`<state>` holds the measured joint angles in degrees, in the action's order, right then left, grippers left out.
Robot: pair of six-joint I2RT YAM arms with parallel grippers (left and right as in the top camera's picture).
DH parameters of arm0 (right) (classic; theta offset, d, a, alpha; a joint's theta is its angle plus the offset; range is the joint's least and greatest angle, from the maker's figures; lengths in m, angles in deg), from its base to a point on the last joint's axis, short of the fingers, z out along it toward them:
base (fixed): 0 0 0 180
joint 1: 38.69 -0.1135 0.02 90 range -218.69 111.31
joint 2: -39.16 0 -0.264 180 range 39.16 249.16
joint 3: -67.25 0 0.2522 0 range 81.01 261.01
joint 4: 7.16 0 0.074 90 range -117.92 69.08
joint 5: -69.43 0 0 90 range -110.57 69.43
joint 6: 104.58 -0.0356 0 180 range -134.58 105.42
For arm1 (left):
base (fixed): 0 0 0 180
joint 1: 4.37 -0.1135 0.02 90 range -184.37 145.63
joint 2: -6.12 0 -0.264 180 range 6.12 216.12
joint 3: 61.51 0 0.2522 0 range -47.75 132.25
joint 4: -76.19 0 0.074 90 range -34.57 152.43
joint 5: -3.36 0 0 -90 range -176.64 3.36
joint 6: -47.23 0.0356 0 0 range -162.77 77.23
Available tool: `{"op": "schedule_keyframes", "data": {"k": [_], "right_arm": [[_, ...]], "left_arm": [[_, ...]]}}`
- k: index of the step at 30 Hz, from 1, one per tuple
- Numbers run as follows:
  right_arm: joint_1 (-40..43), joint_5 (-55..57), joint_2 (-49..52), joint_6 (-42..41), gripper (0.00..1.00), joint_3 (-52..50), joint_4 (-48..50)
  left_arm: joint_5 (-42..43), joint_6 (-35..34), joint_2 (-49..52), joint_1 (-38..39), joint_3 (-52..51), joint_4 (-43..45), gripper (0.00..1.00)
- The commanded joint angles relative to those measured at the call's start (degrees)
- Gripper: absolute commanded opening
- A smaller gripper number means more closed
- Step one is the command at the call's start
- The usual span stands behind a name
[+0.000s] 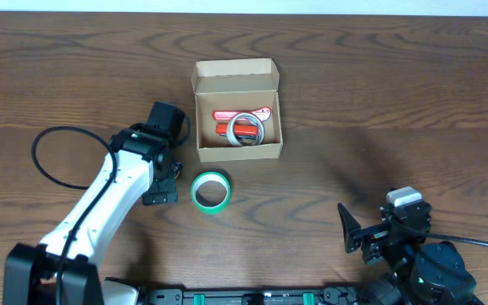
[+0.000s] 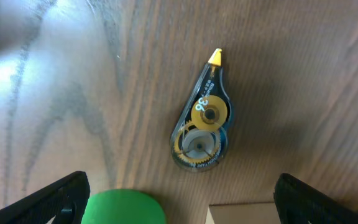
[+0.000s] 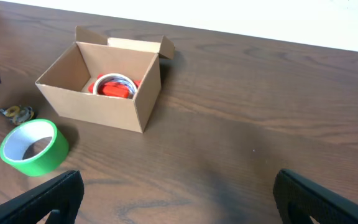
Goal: Pack container
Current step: 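Move the left gripper down to the correction tape dispenser, then close the left gripper on the correction tape dispenser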
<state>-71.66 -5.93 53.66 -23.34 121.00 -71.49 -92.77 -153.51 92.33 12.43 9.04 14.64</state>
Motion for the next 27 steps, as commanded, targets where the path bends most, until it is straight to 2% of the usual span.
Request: {"op": "schedule_keyframes", "data": {"k": [1, 9, 17, 27], "right_arm": [[-0.3, 0.4, -0.3, -0.6, 0.99, 0.0, -0.1], [-0.3, 0.4, -0.3, -0.6, 0.99, 0.0, -0.1], [-0.3, 0.4, -0.3, -0.6, 0.99, 0.0, -0.1], [-0.3, 0.4, -0.3, -0.6, 0.99, 0.0, -0.1]], "left_arm": [[2.0, 2.3, 2.2, -0.8, -0.3, 1.4, 0.96], [3.1, 2.8, 5.7, -1.4, -0.3, 3.8, 0.96], [8.2, 2.9, 8.7, -4.8, -0.3, 5.7, 0.96], [10.1, 6.2, 10.1, -5.6, -0.3, 7.8, 0.95]]}}
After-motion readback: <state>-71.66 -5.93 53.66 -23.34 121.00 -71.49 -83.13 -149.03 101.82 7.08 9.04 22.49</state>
